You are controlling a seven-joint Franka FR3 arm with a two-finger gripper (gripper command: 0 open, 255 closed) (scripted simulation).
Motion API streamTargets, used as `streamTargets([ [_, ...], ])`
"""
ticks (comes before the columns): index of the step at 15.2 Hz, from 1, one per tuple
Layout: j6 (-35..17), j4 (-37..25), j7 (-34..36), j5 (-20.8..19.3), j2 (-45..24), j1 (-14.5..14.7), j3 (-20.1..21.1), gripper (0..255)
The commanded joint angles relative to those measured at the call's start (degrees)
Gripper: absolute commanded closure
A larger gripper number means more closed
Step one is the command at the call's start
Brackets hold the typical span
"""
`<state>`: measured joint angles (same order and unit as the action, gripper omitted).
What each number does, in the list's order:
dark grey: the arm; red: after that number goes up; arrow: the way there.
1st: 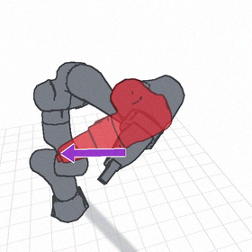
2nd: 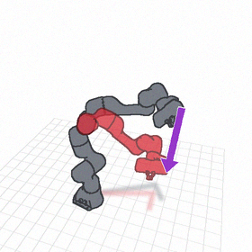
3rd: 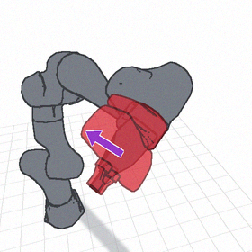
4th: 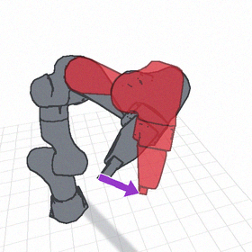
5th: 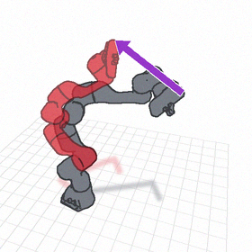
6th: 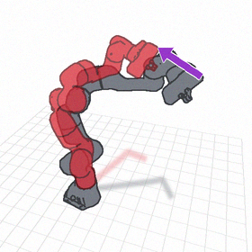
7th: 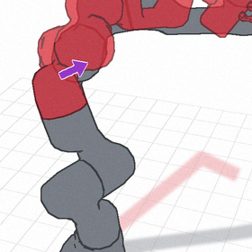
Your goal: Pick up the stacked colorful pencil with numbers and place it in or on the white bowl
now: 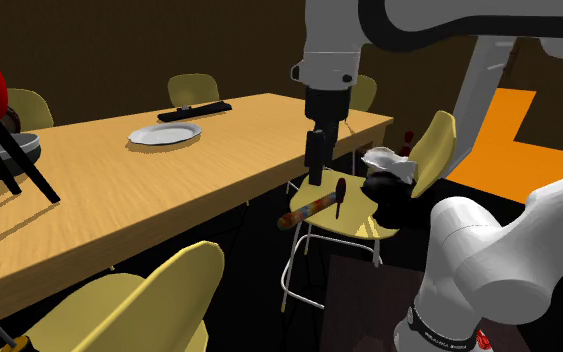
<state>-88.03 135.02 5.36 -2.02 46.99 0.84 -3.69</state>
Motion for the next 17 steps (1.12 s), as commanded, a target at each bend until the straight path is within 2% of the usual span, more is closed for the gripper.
streamTargets([
  [1,0.0,0.0,0.0,0.0,0.0,0.0,0.0,0],
  [9,-7.38,10.71,-22.84,-9.38,4.12,1.55,-12.89,0],
  [17,-17.77,14.23,-45.81,-19.23,-1.05,3.79,-28.42,0],
])
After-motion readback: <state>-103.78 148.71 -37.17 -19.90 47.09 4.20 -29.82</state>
